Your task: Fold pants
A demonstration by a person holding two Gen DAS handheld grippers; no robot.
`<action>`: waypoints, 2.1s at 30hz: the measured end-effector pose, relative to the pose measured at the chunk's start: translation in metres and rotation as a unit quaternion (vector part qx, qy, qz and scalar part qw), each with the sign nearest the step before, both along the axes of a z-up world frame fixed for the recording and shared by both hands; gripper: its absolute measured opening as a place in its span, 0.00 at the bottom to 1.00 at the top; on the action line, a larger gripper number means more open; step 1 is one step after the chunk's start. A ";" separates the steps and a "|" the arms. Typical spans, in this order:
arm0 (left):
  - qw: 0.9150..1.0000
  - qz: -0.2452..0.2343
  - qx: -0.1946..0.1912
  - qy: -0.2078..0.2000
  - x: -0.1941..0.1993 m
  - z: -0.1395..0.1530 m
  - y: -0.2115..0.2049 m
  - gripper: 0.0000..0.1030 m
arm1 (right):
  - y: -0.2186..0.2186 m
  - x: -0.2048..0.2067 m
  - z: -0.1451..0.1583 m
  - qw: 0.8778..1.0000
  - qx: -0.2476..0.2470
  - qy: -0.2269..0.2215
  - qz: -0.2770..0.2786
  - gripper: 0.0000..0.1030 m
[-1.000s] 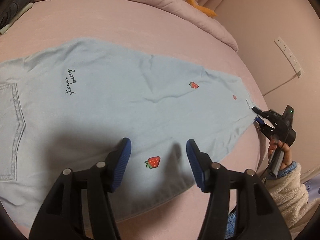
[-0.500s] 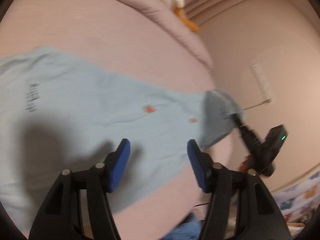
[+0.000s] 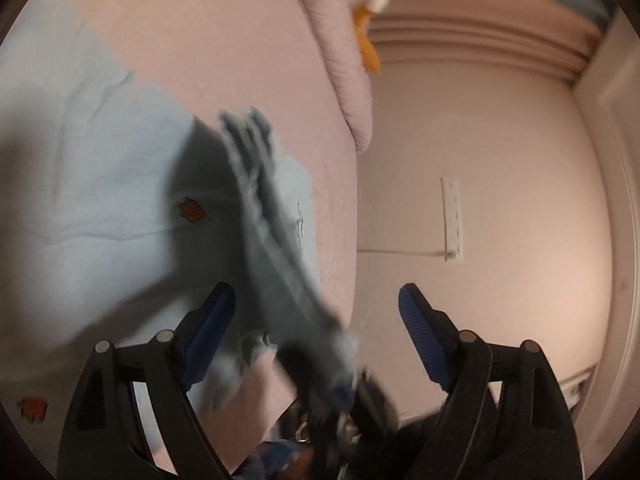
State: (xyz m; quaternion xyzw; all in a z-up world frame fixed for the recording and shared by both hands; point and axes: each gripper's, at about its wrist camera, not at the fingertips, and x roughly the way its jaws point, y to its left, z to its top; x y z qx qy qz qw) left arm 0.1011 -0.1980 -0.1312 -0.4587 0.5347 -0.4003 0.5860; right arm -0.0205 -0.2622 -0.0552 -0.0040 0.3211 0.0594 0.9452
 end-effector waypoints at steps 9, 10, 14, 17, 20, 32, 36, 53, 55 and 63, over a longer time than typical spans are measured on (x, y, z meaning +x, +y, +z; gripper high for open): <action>0.992 0.022 0.100 -0.078 0.001 0.020 0.028 0.11 | 0.031 -0.001 0.006 0.998 -0.021 -0.015 0.049 0.11; 0.989 0.024 0.113 -0.092 -0.002 0.024 0.034 0.11 | 0.036 0.001 0.006 0.998 -0.020 -0.015 0.058 0.11; 0.975 0.043 0.171 -0.132 -0.009 0.035 0.056 0.08 | 0.056 0.005 0.003 0.996 -0.008 -0.012 0.093 0.11; 0.966 0.052 0.204 -0.151 -0.015 0.034 0.075 0.08 | 0.070 0.007 0.000 0.993 -0.001 -0.006 0.114 0.11; 0.959 0.056 0.232 -0.152 -0.018 0.029 0.088 0.09 | 0.084 0.011 -0.006 0.991 -0.008 0.005 0.136 0.11; 0.922 0.097 0.345 -0.146 -0.006 0.004 0.120 0.32 | 0.081 0.028 -0.030 0.975 0.071 0.105 0.184 0.39; 0.917 0.129 0.345 -0.156 -0.007 0.020 0.141 0.35 | 0.036 0.023 -0.011 0.970 0.147 0.093 0.169 0.43; 0.896 0.040 0.393 -0.202 -0.023 0.000 0.063 0.05 | -0.047 0.044 -0.047 0.985 0.080 0.151 -0.031 0.26; 0.894 0.054 0.397 -0.201 -0.032 -0.003 0.083 0.01 | -0.044 0.048 -0.042 0.985 0.062 0.158 -0.028 0.26; 0.905 0.061 0.372 -0.196 -0.052 -0.005 0.101 0.01 | 0.019 0.081 -0.011 0.984 0.086 0.134 0.081 0.26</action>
